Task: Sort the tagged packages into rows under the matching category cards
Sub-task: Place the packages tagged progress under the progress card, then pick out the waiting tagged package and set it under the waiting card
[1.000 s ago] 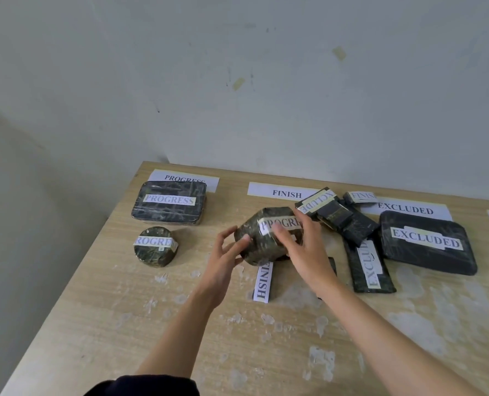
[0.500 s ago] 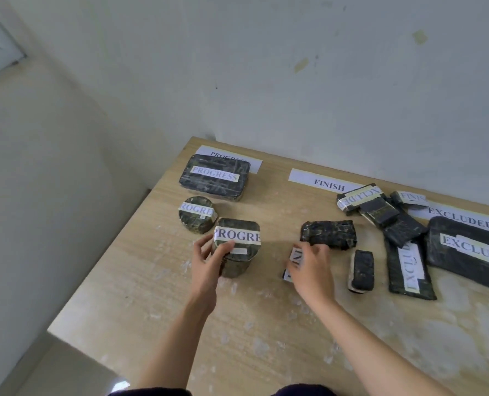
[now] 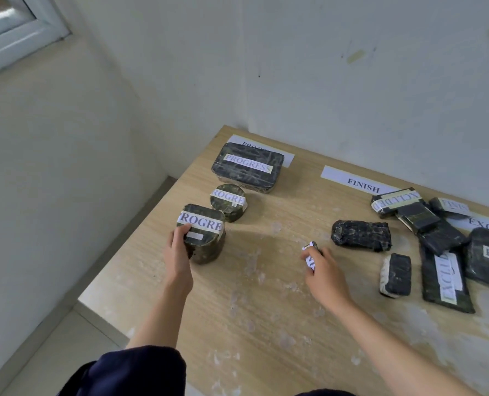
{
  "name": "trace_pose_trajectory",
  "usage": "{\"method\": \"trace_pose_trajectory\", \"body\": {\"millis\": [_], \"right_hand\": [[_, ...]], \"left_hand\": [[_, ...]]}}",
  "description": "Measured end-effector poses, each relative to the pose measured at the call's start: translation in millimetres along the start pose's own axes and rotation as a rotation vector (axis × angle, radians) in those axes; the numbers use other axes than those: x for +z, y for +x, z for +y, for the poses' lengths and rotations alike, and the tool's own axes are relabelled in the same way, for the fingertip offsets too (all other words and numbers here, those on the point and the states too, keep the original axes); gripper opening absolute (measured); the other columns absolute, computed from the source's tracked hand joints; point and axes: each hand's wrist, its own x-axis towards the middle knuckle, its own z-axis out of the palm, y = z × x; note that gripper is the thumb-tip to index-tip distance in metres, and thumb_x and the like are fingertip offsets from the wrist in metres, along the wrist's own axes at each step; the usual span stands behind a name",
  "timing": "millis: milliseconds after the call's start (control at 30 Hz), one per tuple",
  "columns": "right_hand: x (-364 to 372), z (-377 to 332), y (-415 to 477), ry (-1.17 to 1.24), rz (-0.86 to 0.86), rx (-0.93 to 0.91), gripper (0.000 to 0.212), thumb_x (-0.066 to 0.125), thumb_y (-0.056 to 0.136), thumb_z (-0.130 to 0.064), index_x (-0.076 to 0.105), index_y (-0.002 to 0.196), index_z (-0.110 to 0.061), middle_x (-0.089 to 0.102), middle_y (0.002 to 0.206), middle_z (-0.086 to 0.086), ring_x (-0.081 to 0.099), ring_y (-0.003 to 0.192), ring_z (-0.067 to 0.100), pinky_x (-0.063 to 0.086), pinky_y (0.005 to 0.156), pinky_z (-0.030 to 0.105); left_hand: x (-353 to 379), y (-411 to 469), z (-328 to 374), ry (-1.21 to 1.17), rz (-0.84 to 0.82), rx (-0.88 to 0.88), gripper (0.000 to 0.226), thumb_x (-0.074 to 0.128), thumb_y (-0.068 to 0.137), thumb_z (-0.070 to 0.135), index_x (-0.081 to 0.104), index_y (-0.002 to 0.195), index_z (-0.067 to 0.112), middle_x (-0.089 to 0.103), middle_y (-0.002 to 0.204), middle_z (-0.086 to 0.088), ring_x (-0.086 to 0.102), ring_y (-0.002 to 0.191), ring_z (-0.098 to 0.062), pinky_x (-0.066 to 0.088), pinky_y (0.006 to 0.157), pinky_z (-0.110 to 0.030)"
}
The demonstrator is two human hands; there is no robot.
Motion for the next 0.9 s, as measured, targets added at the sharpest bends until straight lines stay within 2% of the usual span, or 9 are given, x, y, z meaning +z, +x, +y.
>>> {"method": "trace_pose_trajectory", "body": {"millis": [100, 200, 267, 367, 433, 533, 733, 833, 900], "right_hand": [[2.3, -2.9, 2.0, 0.065, -0.016, -0.002, 0.032, 0.050, 0.084, 0.004, 0.061, 0.104, -0.019, 0.051, 0.114, 0.001, 0.057, 0.088, 0.021, 0.043, 0.061, 0.029], [1.3, -8.2, 6.4, 0.117, -0.019, -0.014, 0.027, 0.046, 0.089, 0.001, 0.061, 0.102, -0.018, 0.050, 0.110, -0.002, 0.056, 0.089, 0.020, 0.038, 0.062, 0.027], [-0.9, -12.2, 10.3, 0.144, -0.011, -0.028, 0.026, 0.042, 0.093, -0.001, 0.060, 0.103, -0.016, 0.049, 0.108, -0.002, 0.055, 0.088, 0.019, 0.035, 0.060, 0.028], [-7.2, -17.4, 16.5, 0.185, 0.045, -0.032, 0.026, 0.040, 0.095, -0.004, 0.053, 0.112, -0.017, 0.053, 0.117, 0.003, 0.054, 0.079, 0.021, 0.040, 0.059, 0.031], [-13.7, -19.4, 22.2, 0.238, 0.109, -0.023, 0.028, 0.042, 0.095, -0.006, 0.044, 0.119, -0.020, 0.057, 0.117, 0.005, 0.057, 0.074, 0.024, 0.043, 0.055, 0.032], [-30.1, -18.4, 33.4, 0.334, 0.198, 0.035, 0.035, 0.048, 0.094, -0.008, 0.036, 0.125, -0.018, 0.060, 0.118, 0.009, 0.060, 0.076, 0.026, 0.041, 0.053, 0.031], [-77.9, 12.3, 54.3, 0.328, 0.365, 0.107, 0.022, 0.051, 0.093, -0.008, 0.051, 0.114, -0.012, 0.058, 0.118, 0.008, 0.054, 0.086, 0.017, 0.038, 0.061, 0.024], [-100.7, 36.0, 68.0, 0.245, 0.418, 0.142, 0.025, 0.052, 0.092, -0.008, 0.057, 0.116, -0.012, 0.055, 0.119, 0.010, 0.051, 0.088, 0.017, 0.038, 0.069, 0.025], [-109.8, 46.2, 76.2, 0.223, 0.410, 0.158, 0.026, 0.052, 0.092, -0.008, 0.058, 0.116, -0.013, 0.055, 0.120, 0.011, 0.056, 0.094, 0.022, 0.039, 0.072, 0.025]], "left_hand": [[0.5, 7.7, 4.5, 0.053, -0.017, -0.010, 0.025, 0.053, 0.082, 0.038, 0.062, 0.095, 0.019, 0.061, 0.089, -0.003, 0.051, 0.085, -0.019, 0.036, 0.066, -0.027], [8.2, 1.3, 10.9, 0.080, 0.049, -0.005, 0.029, 0.052, 0.088, 0.034, 0.060, 0.108, 0.015, 0.062, 0.093, -0.004, 0.054, 0.081, -0.014, 0.038, 0.066, -0.023], [14.3, -6.3, 17.0, 0.212, 0.137, 0.155, 0.036, 0.052, 0.092, 0.035, 0.055, 0.122, 0.015, 0.061, 0.114, -0.003, 0.056, 0.096, -0.009, 0.042, 0.078, -0.021], [32.5, -11.3, 29.6, 0.586, 0.171, 0.600, 0.044, 0.052, 0.094, 0.035, 0.048, 0.133, 0.015, 0.045, 0.143, -0.002, 0.031, 0.137, -0.015, 0.025, 0.113, -0.038], [55.4, -12.7, 35.1, 0.703, 0.052, 0.791, 0.039, 0.054, 0.094, 0.029, 0.053, 0.129, 0.012, 0.048, 0.141, -0.003, 0.028, 0.140, -0.017, 0.020, 0.116, -0.045], [95.8, -19.0, 29.7, 0.783, -0.172, 0.875, 0.034, 0.057, 0.091, 0.022, 0.058, 0.123, 0.011, 0.055, 0.135, -0.003, 0.036, 0.136, -0.018, 0.027, 0.114, -0.045], [164.1, -27.1, -22.0, 0.996, -0.529, 0.987, 0.026, 0.060, 0.088, 0.026, 0.065, 0.108, 0.010, 0.066, 0.110, -0.005, 0.059, 0.107, -0.022, 0.046, 0.092, -0.039], [193.2, -34.2, -52.5, 1.109, -0.758, 0.974, 0.035, 0.062, 0.086, 0.029, 0.062, 0.116, 0.010, 0.064, 0.113, -0.006, 0.058, 0.108, -0.026, 0.047, 0.087, -0.038], [208.1, -38.7, -68.9, 1.200, -0.865, 0.941, 0.047, 0.062, 0.086, 0.033, 0.054, 0.128, 0.012, 0.057, 0.128, -0.005, 0.050, 0.120, -0.025, 0.043, 0.094, -0.039]]}}
